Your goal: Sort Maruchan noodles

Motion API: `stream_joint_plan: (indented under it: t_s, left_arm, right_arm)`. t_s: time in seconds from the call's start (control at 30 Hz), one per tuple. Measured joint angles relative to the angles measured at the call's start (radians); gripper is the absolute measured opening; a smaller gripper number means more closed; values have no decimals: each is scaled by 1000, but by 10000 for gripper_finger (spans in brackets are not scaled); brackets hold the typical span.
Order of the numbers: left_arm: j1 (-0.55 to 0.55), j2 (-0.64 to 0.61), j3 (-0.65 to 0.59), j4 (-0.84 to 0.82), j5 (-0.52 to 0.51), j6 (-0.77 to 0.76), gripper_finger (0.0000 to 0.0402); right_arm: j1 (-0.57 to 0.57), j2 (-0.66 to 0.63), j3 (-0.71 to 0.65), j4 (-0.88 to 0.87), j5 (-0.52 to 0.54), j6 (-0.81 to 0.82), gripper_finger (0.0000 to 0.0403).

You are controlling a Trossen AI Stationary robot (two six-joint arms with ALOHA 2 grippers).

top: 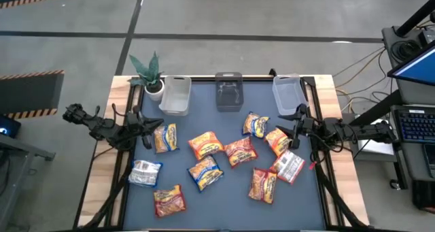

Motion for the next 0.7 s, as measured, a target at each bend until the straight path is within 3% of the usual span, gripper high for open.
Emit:
stream_joint_plan:
  t_s: [0.7]
  left_arm:
    - [0, 0, 0, 0, 0, 0, 2]
  right_arm:
    - [0, 0, 0, 0, 0, 0, 187]
